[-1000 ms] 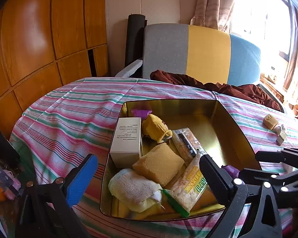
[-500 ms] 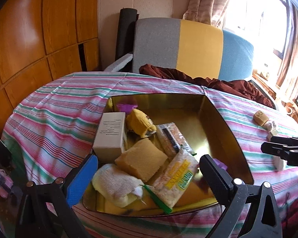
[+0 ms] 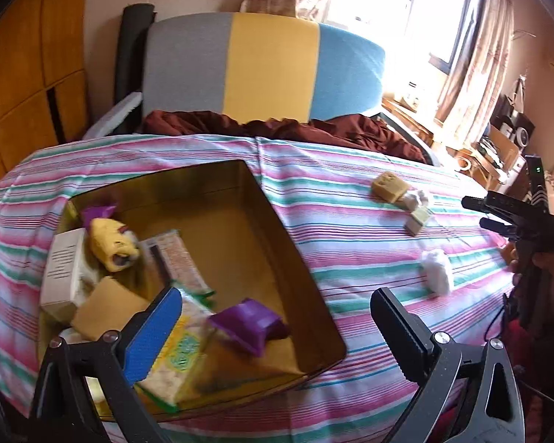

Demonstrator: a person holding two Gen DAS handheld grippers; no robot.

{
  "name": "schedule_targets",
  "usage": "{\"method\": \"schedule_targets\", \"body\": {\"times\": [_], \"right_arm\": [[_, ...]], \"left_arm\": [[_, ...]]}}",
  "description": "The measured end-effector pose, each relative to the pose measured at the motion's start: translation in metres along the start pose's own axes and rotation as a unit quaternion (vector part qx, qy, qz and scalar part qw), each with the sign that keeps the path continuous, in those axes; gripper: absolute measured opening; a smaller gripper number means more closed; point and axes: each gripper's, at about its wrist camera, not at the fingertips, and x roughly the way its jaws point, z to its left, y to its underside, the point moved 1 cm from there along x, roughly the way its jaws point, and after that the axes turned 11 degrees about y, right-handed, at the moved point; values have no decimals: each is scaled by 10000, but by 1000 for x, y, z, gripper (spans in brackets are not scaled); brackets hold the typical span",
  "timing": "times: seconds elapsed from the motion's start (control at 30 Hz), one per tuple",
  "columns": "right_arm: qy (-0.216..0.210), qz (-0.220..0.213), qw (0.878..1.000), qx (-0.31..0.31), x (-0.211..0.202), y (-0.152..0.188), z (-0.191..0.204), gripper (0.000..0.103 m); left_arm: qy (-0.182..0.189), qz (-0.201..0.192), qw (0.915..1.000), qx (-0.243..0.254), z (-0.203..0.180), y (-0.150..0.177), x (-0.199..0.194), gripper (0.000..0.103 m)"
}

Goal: Organize objects
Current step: 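Move both grippers back toward the remaining items on the table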

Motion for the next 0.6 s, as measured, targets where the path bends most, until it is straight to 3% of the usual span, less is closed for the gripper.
{"method": "schedule_targets", "body": {"times": [0.13,0.3,0.6], "right_arm": [[-75,15,9974,723,2,-6,-28,81],[-304,139,9944,1002,6,-7,-38,81],[-480,282,9932,1018,10,-6,-37,81]], "left_arm": [[415,378,9984,109,-36,-13,39,100],[828,1027,9909,268,-80,-17,93,97],[1102,1120,9857,609,-127,-23,146,97]]}}
